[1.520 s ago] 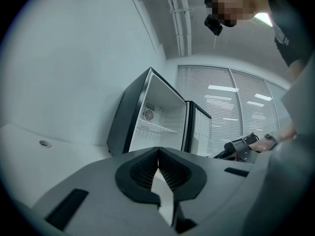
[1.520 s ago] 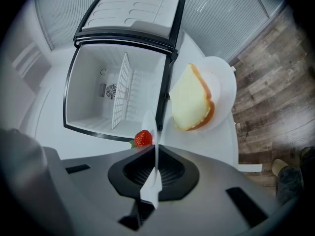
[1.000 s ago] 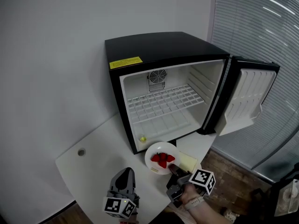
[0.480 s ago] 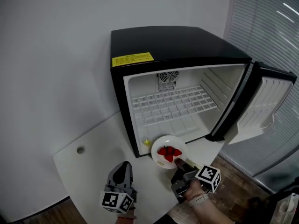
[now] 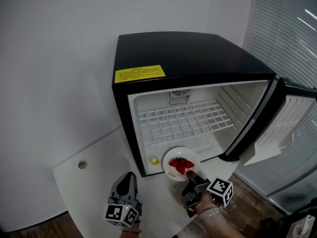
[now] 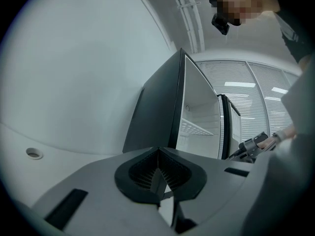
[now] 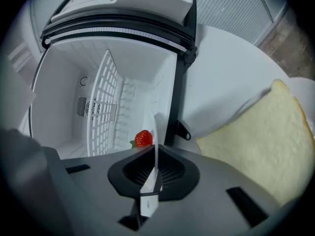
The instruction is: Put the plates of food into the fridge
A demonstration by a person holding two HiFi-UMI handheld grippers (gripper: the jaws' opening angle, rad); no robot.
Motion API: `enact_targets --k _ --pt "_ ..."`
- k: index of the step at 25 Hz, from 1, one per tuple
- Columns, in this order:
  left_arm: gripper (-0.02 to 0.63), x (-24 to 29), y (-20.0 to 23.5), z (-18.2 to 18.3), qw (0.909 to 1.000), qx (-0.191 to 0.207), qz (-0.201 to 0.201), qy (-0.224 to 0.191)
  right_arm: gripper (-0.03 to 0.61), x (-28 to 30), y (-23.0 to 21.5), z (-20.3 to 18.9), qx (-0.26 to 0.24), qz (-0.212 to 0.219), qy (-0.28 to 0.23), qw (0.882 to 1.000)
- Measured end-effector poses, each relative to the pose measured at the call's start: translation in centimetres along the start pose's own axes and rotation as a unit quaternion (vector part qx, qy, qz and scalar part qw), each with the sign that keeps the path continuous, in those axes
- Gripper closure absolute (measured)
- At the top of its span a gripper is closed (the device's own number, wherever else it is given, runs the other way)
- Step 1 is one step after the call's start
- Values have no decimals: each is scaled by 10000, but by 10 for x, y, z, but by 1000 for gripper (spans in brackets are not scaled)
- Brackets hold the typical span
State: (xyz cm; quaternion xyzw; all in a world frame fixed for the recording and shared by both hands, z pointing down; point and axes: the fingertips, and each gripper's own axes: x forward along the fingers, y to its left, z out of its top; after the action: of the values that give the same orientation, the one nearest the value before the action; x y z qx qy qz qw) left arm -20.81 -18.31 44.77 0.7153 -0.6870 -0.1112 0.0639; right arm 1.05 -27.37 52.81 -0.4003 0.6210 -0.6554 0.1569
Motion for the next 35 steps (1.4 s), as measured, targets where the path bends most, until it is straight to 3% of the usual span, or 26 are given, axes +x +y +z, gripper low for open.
enact_targets --k 13,21,29,35 --pt "606 20 12 -14 10000 -30 53 20 565 46 6 12 -8 -65 -7 10000" --pt "606 25 18 -10 9999 -80 113 29 565 65 17 16 -496 -116 -45 9987" --pt "606 29 15 -9 9999 -120 20 -24 564 76 31 23 -1605 -282 -60 9866" --pt "606 28 16 -5 9999 -152 28 -31 535 78 41 23 -2822 -477 -34 9582"
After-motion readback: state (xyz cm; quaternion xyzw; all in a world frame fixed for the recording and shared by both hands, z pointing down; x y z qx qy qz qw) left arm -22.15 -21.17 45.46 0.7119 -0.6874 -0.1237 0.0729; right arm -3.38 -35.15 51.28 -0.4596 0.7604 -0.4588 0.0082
